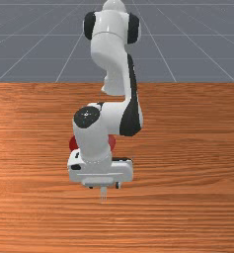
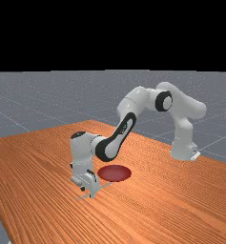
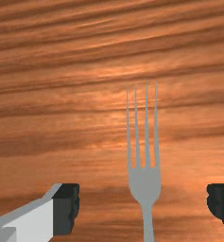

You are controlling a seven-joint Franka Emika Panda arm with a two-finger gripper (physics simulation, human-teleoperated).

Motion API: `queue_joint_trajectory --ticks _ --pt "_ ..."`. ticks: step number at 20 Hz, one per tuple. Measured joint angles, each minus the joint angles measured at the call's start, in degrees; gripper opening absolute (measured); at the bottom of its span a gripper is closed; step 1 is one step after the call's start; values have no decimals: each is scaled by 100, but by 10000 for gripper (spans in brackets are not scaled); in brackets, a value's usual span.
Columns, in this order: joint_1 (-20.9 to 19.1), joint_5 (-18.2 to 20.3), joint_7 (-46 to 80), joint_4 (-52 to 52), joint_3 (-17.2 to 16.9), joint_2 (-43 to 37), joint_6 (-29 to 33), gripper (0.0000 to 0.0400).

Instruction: Put the fork on the plate

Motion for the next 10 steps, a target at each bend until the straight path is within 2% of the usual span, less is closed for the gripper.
queue_joint_trajectory --ticks 1,2,3,5,7,9,10 --pt "38 -75 78 245 -75 167 -36 400" --pt "87 -173 211 554 -176 354 -171 364" --pt "117 -238 308 779 -243 476 -295 345" --pt "182 -330 484 1007 -350 615 -397 328" --pt "391 -539 783 1128 -595 693 -401 344" --pt "589 -620 976 1333 -693 808 -539 195" --pt "641 -643 1046 1402 -731 842 -611 160"
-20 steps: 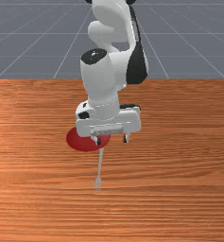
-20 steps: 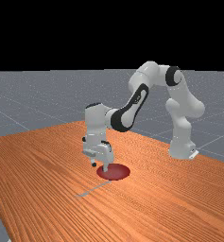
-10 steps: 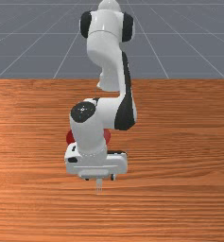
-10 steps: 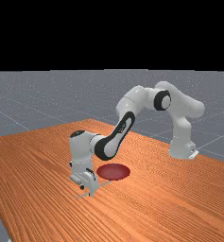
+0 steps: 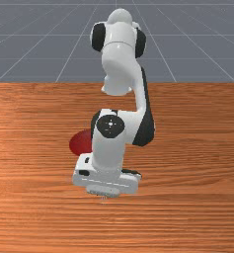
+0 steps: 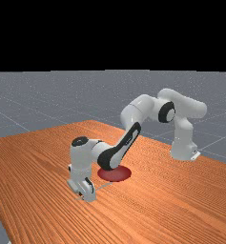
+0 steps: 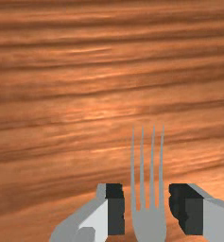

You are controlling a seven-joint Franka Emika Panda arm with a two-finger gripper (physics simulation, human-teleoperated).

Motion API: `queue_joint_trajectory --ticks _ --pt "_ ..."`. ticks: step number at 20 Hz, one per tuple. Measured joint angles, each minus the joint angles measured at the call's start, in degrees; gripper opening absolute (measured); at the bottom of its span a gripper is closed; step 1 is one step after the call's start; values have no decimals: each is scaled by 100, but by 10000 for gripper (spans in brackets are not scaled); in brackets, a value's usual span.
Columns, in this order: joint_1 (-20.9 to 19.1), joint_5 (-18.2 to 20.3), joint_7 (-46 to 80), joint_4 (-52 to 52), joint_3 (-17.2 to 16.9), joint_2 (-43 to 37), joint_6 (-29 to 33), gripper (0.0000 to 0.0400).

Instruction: Put the fork on the plate

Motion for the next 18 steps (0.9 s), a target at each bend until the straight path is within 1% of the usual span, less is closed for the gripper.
queue_joint_trajectory --ticks 1,2,3,4,5,7,9,13,15,18 --pt "26 -18 54 54 -33 25 -65 155" --pt "37 -27 97 92 -61 44 -108 165" --pt "54 -40 131 121 -75 59 -136 130" --pt "76 -51 154 141 -80 71 -147 109" --pt "89 -55 169 152 -83 78 -153 102" --pt "93 -64 184 144 -95 71 -174 105" --pt "73 -33 114 -9 -52 -56 -362 97" --pt "-33 337 -152 -942 287 -904 -592 97" --pt "-50 429 -183 -1106 360 -1102 -620 97" --pt "-50 464 -177 -1222 372 -1339 -659 97"
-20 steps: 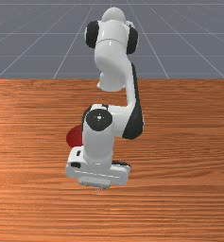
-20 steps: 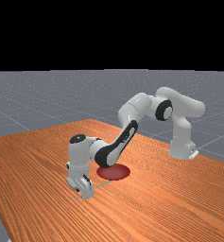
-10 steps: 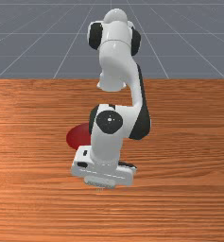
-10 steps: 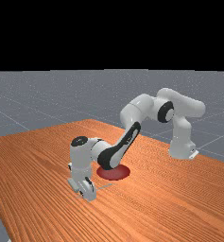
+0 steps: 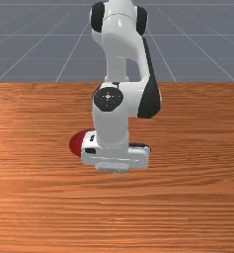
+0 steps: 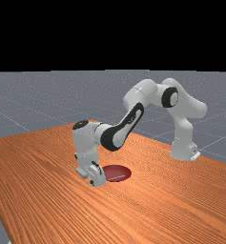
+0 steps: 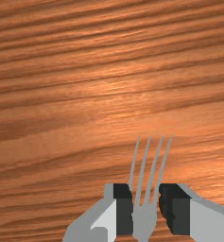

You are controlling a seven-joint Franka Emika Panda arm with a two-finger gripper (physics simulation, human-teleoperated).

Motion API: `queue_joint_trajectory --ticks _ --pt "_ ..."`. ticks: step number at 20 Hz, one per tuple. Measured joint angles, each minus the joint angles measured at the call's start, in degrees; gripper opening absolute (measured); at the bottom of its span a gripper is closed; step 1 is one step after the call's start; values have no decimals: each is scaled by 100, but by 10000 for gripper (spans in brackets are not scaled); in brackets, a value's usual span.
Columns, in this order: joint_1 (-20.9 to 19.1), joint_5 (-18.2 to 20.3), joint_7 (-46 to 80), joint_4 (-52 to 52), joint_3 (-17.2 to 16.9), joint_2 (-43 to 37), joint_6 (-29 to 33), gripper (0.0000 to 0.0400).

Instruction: Put the fork on the plate

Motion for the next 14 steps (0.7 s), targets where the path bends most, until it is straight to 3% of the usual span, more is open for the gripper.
queue_joint_trajectory --ticks 4,9,12,13,14 --pt "-86 110 73 15 -4 -250 -36 97" --pt "-238 76 -471 -2263 -97 -1558 -55 97" --pt "-415 119 -737 -2937 -165 -1750 297 97" --pt "-468 111 -908 -3095 -158 -1738 460 216" --pt "-519 125 -1070 -3182 -130 -1716 560 288"
